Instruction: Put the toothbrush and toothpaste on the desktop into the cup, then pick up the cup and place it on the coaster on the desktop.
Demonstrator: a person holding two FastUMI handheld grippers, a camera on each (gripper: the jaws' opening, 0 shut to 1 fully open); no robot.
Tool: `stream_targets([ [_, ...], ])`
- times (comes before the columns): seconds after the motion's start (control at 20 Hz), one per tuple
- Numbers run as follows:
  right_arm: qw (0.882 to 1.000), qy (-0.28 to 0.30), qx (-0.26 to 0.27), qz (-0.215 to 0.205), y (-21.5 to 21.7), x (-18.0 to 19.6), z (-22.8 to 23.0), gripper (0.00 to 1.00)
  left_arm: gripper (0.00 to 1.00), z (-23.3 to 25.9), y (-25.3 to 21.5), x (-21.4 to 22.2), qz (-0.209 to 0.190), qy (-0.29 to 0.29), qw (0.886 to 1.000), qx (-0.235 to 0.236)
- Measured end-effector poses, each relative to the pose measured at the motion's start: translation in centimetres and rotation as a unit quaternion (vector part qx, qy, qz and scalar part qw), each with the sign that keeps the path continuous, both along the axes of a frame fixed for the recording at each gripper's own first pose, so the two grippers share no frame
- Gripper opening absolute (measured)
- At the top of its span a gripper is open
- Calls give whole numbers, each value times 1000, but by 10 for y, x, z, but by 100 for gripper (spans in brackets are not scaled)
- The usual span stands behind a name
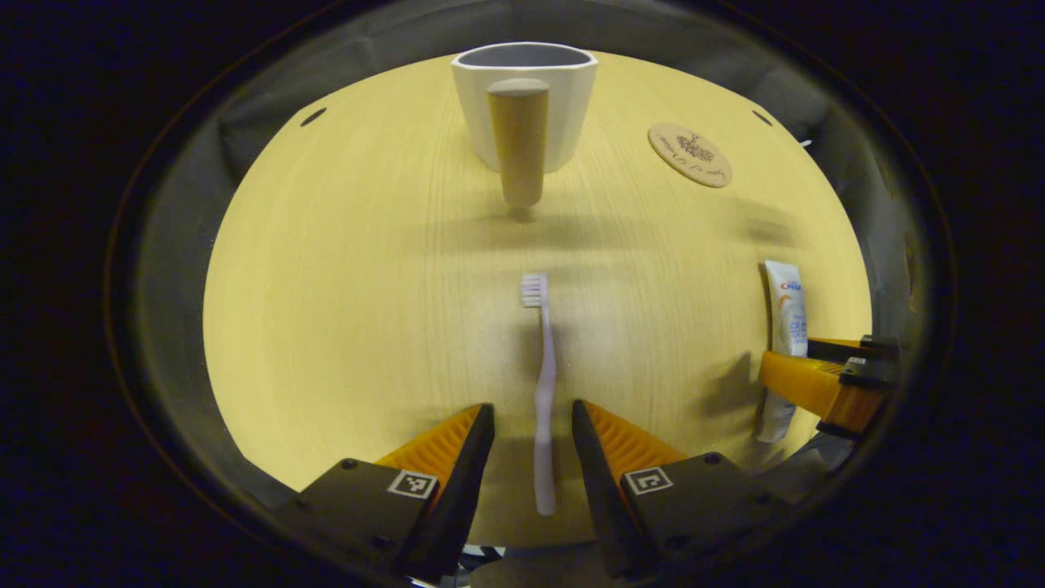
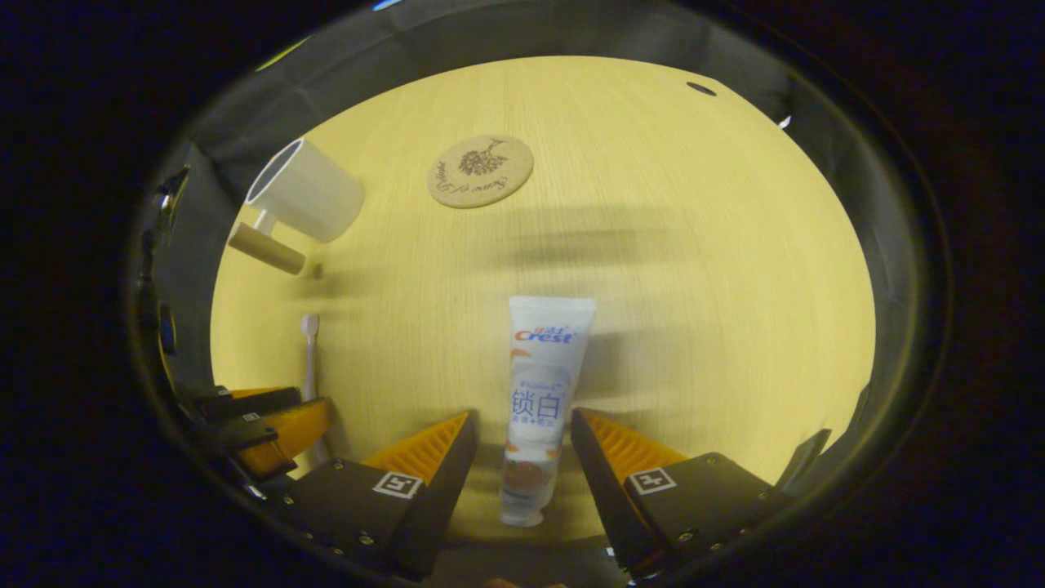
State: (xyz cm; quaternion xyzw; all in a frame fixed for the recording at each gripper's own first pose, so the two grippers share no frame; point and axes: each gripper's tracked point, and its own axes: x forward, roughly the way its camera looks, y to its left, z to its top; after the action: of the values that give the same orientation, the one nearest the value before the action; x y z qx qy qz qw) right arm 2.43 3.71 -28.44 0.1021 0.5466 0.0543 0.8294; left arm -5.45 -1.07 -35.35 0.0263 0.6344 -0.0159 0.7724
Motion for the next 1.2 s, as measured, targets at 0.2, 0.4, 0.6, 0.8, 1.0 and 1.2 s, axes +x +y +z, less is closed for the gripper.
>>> stream_targets([
  [0.2,1000,3,0,-1,0,1,0,75,46,0,-5,-1,4,-6,1000,0],
  [0.4,1000,5,11,-24,-7,-1,1,42,22,1,-5,0,13,-23,1000,-10],
  [0.6,999,2,35,-18,-6,-5,-1,24,12,1,-5,-1,6,-43,999,-27],
  [0.8,999,-33,34,-16,-7,-4,-1,16,8,5,-8,2,-8,-88,995,-37],
  [1.0,996,-50,67,-20,-9,0,8,16,8,22,-12,12,-3,-149,986,-74],
  [1.2,993,-94,74,-22,-14,4,21,15,8,68,-4,12,33,-215,971,-96],
])
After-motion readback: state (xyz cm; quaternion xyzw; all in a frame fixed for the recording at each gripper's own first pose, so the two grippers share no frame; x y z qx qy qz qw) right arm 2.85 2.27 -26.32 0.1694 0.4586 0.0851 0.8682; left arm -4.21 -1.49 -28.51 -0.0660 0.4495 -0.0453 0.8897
